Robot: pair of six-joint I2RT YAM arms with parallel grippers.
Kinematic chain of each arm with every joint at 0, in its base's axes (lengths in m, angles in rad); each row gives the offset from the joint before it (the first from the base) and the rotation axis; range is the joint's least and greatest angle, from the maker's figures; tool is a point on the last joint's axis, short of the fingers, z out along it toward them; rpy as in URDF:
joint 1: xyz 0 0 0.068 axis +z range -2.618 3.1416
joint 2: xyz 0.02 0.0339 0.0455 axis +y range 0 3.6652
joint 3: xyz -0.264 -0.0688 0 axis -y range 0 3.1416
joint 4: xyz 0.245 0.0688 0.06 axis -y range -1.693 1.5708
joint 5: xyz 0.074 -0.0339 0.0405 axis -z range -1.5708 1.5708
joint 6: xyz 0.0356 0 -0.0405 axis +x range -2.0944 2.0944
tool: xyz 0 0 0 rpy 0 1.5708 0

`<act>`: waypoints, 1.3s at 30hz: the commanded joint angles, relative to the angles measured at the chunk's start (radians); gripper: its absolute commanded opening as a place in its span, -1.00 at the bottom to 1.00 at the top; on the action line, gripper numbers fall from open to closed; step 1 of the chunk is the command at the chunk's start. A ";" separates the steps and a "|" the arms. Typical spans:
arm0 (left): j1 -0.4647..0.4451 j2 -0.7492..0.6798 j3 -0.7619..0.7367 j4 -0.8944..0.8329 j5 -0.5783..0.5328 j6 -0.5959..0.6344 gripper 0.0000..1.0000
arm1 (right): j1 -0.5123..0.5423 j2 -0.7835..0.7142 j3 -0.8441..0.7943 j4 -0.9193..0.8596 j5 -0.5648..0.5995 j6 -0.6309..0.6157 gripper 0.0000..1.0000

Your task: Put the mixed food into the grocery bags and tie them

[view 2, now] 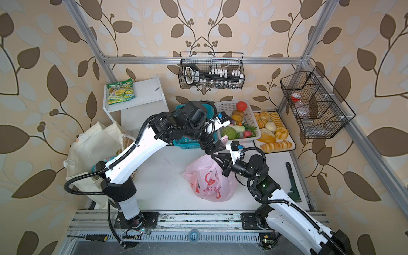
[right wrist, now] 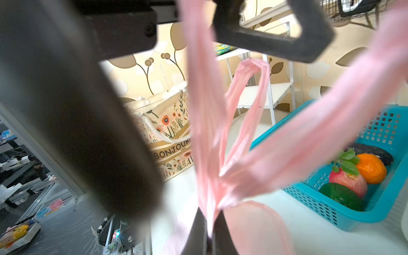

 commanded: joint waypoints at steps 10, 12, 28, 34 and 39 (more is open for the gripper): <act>0.241 -0.166 -0.223 0.135 0.364 -0.299 0.93 | -0.010 -0.016 -0.002 0.033 -0.010 -0.010 -1.00; 0.241 -0.140 -0.218 0.127 0.425 -0.301 0.88 | -0.010 -0.016 0.001 0.030 -0.013 -0.013 -1.00; 0.241 -0.095 -0.286 0.239 0.476 -0.402 -1.00 | -0.015 -0.028 0.027 -0.040 0.008 0.025 -0.83; 0.240 -0.252 -0.560 0.542 0.477 -0.581 -1.00 | -0.015 0.011 0.095 -0.118 -0.088 0.029 -0.37; 0.235 -0.277 -0.595 0.587 0.496 -0.614 -1.00 | -0.013 0.052 0.130 -0.111 -0.122 0.022 -0.24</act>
